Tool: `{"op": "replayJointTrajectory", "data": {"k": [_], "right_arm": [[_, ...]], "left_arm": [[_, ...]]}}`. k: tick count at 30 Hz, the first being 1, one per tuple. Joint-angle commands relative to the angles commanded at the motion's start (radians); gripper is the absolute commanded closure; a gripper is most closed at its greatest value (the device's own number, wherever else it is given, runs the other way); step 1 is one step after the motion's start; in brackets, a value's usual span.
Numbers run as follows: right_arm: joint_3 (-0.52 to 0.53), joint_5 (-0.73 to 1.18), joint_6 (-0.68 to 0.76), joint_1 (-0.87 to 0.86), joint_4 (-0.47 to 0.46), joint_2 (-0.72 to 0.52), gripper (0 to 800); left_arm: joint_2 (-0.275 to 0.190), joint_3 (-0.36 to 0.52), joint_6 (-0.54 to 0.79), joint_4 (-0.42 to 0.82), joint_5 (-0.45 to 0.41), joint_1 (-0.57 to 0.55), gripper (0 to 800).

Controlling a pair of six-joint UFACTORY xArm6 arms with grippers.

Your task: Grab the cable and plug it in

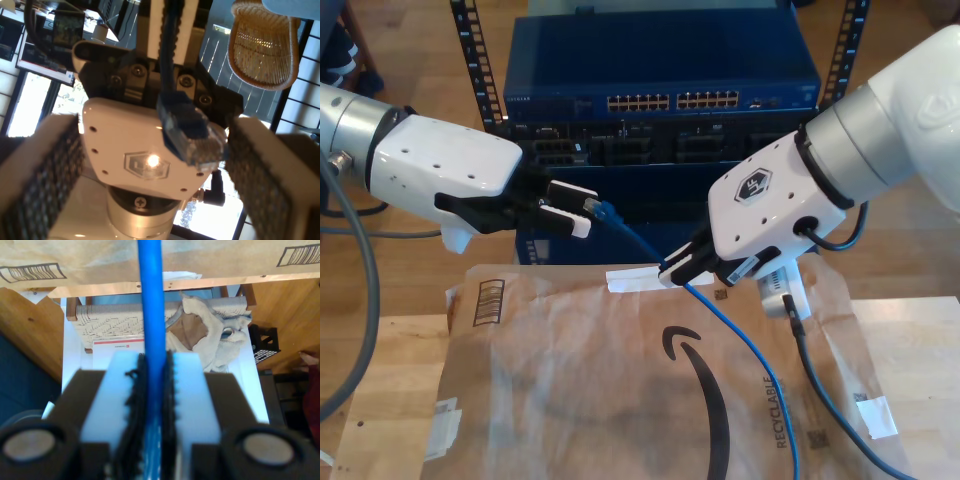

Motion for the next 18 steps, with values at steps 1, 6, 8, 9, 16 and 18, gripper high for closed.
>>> {"op": "replayJointTrajectory", "data": {"k": [1,6,8,9,16,18], "right_arm": [[0.000,-0.002,0.000,0.000,0.000,0.000,799],[0.000,0.000,0.000,0.000,0.000,0.000,800],[0.000,0.003,0.000,0.002,0.000,0.000,799],[0.000,0.006,-0.002,0.002,0.000,-0.002,800],[0.000,0.005,-0.002,0.005,0.000,0.000,800],[0.000,0.005,-0.002,0.005,0.000,0.000,799]], "left_arm": [[0.000,0.000,0.000,0.000,0.000,0.000,403],[0.000,0.002,0.000,0.000,-0.002,0.000,451],[0.002,0.005,0.000,0.000,-0.002,0.000,456],[0.002,0.005,0.000,0.000,-0.002,0.000,469],[0.006,0.005,0.000,0.000,-0.002,0.000,528],[0.006,0.005,0.000,0.000,-0.002,0.000,539]]}}
